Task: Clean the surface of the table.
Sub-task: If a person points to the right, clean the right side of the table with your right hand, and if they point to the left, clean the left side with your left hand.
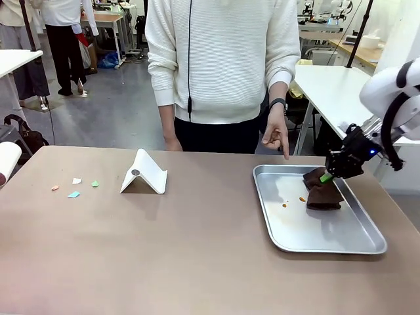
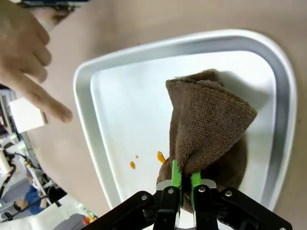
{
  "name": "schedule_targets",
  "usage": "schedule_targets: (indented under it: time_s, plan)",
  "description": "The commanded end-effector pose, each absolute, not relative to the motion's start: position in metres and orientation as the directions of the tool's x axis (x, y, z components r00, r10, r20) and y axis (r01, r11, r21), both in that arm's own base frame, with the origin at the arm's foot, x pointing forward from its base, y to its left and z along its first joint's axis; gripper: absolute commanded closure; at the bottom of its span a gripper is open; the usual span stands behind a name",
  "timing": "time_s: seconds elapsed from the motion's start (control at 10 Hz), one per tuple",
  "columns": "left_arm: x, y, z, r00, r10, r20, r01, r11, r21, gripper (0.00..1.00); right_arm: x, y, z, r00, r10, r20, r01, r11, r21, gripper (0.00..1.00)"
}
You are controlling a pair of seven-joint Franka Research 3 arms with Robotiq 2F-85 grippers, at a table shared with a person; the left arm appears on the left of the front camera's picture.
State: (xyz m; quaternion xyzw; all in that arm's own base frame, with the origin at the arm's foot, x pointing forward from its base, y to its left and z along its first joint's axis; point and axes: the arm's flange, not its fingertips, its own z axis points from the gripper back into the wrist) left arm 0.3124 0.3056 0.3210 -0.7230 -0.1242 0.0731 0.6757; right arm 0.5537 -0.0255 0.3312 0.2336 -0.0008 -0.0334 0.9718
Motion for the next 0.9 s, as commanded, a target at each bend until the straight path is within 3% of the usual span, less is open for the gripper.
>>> schedule_targets:
  time_s: [0.0, 0.8]
  plan:
    - [0.309, 0.305, 0.324, 0.961, 0.267, 0.069, 0.086, -0.054, -0.995, 1.0, 0.563, -0.012, 0.328, 0.997, -0.07, -0.037, 0.079, 0.908, 0.412, 0.92]
    - [0.309, 0.305, 0.324, 0.961, 0.267, 0.069, 0.086, -0.054, -0.995, 1.0, 0.551, 0.074, 0.314, 0.977, 0.191, -0.094, -0.135, 0.898, 0.419, 0.92]
